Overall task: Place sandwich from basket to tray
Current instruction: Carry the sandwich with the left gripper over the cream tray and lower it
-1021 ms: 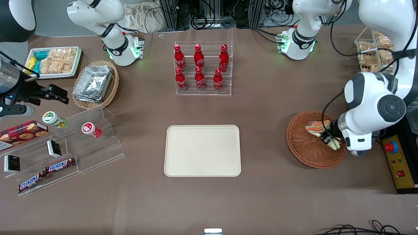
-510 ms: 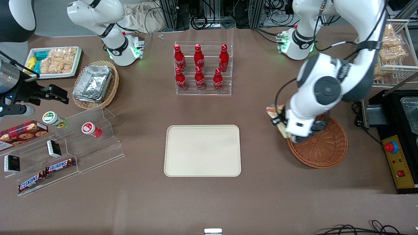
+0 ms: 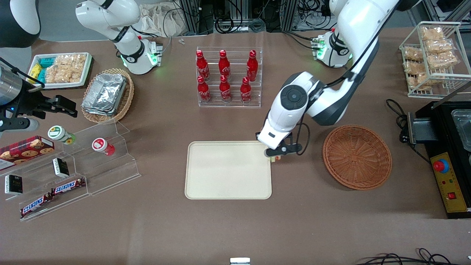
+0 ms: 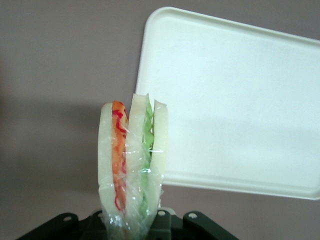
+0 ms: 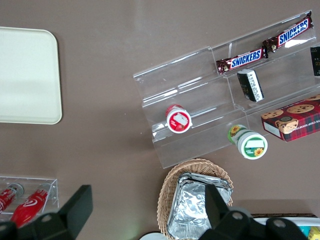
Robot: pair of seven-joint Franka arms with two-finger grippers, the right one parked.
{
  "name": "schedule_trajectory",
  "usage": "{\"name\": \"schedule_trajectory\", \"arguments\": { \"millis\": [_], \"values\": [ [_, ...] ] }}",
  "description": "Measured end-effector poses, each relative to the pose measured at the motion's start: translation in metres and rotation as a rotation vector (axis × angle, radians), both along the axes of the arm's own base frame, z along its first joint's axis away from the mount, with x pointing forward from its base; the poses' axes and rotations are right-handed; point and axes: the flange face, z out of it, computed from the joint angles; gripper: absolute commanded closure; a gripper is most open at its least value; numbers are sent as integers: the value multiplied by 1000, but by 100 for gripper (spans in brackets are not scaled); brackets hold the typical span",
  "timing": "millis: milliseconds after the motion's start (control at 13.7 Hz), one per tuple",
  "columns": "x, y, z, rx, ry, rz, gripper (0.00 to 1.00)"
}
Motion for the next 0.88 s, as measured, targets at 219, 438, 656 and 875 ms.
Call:
{"name": "schedule_trajectory", "arguments": {
  "millis": [219,438,656,875],
  "values": [
    [8,-3,-44,24,-77,-91,98],
    [11,-9,-74,1,-121,-143,25],
    [14,-11,-86,-7,-117,-147,2],
    [18,-15,-81,-17,-128,-143,1]
  ]
}}
